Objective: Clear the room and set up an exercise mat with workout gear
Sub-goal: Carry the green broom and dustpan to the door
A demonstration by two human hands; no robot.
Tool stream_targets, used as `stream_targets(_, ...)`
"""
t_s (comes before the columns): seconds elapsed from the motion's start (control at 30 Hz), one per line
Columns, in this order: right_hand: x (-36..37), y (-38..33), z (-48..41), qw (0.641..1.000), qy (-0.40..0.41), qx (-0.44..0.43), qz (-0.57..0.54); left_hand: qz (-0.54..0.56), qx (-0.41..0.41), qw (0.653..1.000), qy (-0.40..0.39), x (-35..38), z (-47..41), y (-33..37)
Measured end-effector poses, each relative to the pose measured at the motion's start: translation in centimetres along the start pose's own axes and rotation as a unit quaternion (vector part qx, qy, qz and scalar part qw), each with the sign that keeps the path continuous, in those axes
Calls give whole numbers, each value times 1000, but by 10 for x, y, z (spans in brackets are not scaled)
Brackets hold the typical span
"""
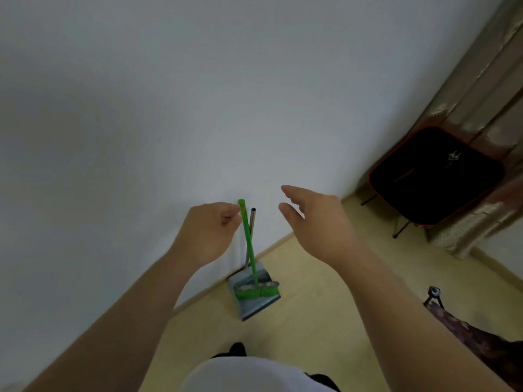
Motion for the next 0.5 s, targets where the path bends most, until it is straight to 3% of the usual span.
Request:
stream_targets(0.23,18,41,-67,998,-58,4,4,-82,-46,994,-62,67,-74,-39)
stream_targets(0.5,50,83,-143,978,-187,-73,64,-118,-158,972,-128,140,-144,-77)
Point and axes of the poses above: each hand's wrist, its own z-axis away from the middle knuckle, its own x-axis out of the palm, y = z × x, the point moved 10 cm from there along -z, towards the middle knuckle, and after that the axes turned 2 degrees about -y, right-handed, at the moved point
